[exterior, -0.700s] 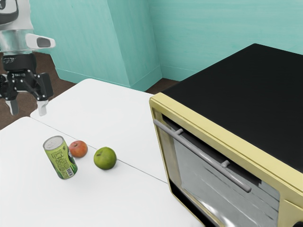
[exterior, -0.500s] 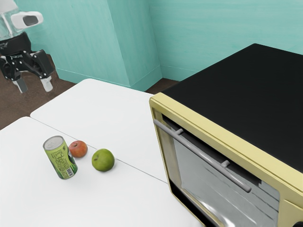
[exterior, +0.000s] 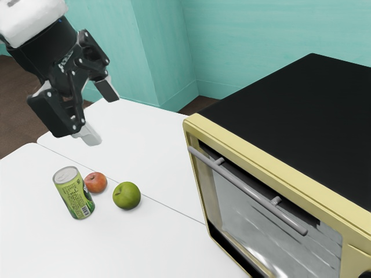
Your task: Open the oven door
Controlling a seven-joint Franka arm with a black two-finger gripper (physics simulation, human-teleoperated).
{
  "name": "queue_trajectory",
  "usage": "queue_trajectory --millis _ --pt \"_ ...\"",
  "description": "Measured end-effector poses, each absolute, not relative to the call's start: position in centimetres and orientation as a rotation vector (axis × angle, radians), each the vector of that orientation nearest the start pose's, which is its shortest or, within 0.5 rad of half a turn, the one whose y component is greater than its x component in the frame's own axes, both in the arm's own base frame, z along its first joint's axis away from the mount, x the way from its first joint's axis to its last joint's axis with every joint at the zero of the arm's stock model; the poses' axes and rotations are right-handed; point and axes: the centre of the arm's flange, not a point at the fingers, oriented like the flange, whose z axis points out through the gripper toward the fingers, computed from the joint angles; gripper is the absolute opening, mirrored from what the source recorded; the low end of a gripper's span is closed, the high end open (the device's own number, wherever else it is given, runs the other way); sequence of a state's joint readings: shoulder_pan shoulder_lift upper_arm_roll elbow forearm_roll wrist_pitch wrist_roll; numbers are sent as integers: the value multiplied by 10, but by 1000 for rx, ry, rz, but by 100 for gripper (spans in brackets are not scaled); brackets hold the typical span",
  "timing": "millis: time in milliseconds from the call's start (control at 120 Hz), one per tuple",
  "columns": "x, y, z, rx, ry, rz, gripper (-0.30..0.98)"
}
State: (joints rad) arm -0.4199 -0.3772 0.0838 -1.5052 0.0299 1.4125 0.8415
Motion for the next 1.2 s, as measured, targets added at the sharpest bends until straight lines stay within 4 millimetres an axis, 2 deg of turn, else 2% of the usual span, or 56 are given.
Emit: queue_trajectory --millis 150,350,467,617,708,883,1025,1200 --pt "377 -138 793 -2268 1955 -407 67" --pt "386 -137 782 -2057 2150 -354 67" --pt "400 -143 764 -1970 2250 -255 67" --pt "418 -157 745 -1848 2348 -181 66" --pt "419 -166 742 -1755 2401 -175 66" --pt "425 -171 736 -1617 2469 -180 66" --pt "424 -186 732 -1496 2536 -181 67" --pt "427 -190 719 -1412 2587 -162 66"
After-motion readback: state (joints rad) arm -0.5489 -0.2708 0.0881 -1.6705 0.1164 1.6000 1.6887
